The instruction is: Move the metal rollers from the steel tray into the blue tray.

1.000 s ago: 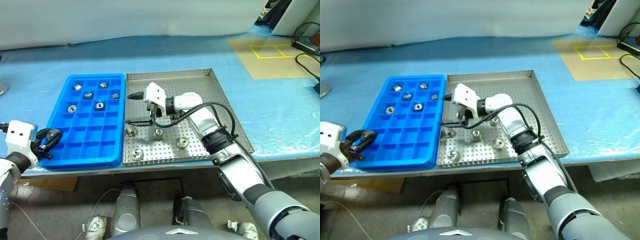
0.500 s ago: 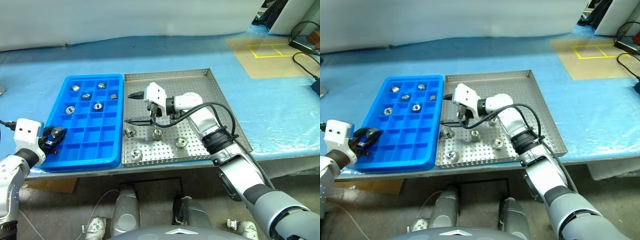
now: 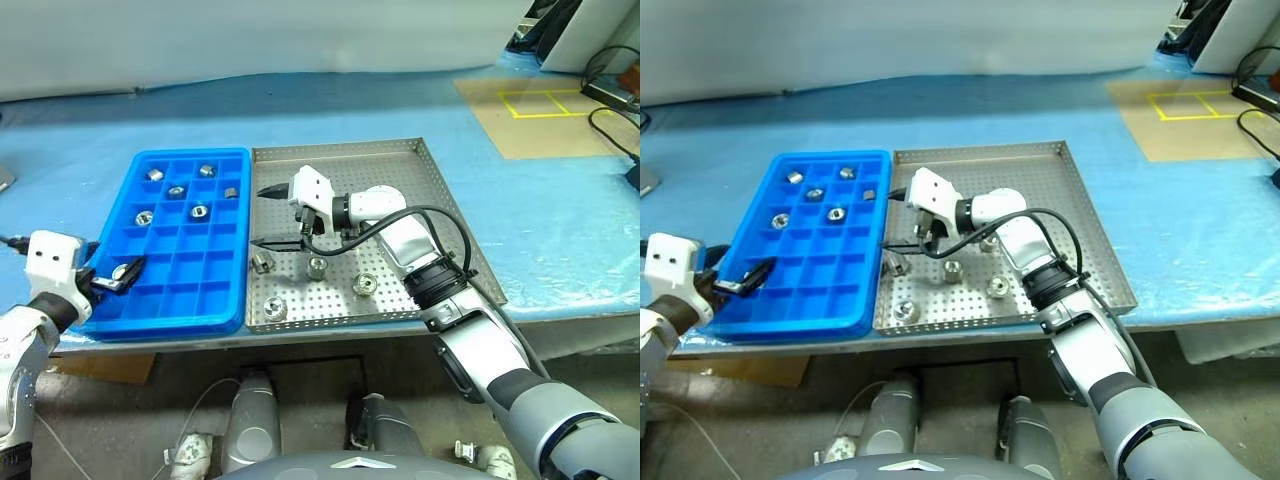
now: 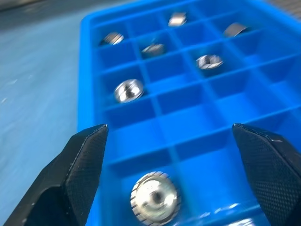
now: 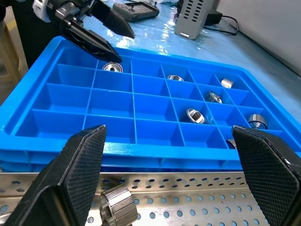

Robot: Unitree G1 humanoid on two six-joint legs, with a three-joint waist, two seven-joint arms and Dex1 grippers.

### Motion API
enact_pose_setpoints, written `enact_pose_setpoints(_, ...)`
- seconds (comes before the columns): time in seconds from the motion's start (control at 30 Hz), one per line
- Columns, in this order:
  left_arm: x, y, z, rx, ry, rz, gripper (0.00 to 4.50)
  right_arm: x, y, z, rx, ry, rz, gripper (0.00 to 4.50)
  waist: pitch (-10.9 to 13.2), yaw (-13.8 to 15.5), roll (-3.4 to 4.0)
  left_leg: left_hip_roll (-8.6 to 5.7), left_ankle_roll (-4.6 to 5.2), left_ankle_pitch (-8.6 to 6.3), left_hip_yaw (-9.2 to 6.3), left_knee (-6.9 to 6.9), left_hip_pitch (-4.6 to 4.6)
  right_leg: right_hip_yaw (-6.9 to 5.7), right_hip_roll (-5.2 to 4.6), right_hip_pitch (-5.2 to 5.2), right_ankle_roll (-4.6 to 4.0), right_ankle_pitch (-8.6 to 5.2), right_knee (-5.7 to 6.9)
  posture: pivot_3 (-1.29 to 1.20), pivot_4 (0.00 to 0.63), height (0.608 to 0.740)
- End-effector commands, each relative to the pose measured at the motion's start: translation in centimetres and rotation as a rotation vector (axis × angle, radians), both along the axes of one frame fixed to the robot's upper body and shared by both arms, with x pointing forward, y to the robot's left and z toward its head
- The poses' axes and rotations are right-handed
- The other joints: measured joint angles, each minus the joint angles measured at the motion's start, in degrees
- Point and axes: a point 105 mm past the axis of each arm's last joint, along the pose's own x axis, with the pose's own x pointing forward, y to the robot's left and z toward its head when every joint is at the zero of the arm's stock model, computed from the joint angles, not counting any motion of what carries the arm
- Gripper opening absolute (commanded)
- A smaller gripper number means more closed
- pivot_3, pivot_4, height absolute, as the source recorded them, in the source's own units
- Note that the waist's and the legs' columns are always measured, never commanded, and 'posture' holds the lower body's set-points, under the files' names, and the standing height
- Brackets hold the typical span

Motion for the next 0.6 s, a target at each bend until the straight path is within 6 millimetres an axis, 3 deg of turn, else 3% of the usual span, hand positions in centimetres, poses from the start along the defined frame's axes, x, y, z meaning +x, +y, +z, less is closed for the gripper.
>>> enact_pose_setpoints(0.03, 0.6, -4.9, 1.9, 0.013, -0.035, -0.217, 4.45, -0.1, -1.1, 1.4, 0.031, -0.053, -0.021, 4.5, 0.0, 0.0, 0.0, -0.01, 0.0, 0.0, 0.0, 0.02, 0.02, 0.0, 0.0, 0.03, 0.0, 0.0, 0.01, 0.27, 0.15, 0.74)
enact_pose_setpoints(0.27, 2.6, -11.5, 1.4, 0.049, 0.046, -0.597, 4.45, 0.2, -6.4, 0.4, -0.024, -0.016, -0.157, 4.5, 0.0, -0.5, 0.01, -0.03, -0.04, 0.03, 0.03, 0.09, 0.16, 0.05, 0.01, 0.16, 0.04, 0.02, 0.08, 0.08, 0.15, 0.74)
enact_pose_setpoints(0.43, 3.5, -13.2, -0.6, 0.169, 0.165, -0.829, 4.45, 0.3, -9.2, 0.1, -0.039, -0.026, -0.291, 4.5, 0.0, -2.9, 0.03, -0.08, -0.27, 0.19, 0.12, 0.11, 0.24, 0.17, 0.04, 0.17, 0.05, 0.04, 0.11, -0.04, 0.15, 0.74)
enact_pose_setpoints(0.6, 7.0, -16.2, -0.4, 0.208, 0.133, -0.925, 4.45, -0.5, -10.6, -0.6, -0.016, -0.011, -0.4, 4.5, 0.0, -4.9, 0.05, -0.11, -0.29, 0.2, 0.15, 0.08, 0.37, 0.21, 0.03, 0.3, 0.05, 0.04, 0.11, -0.16, 0.15, 0.74)
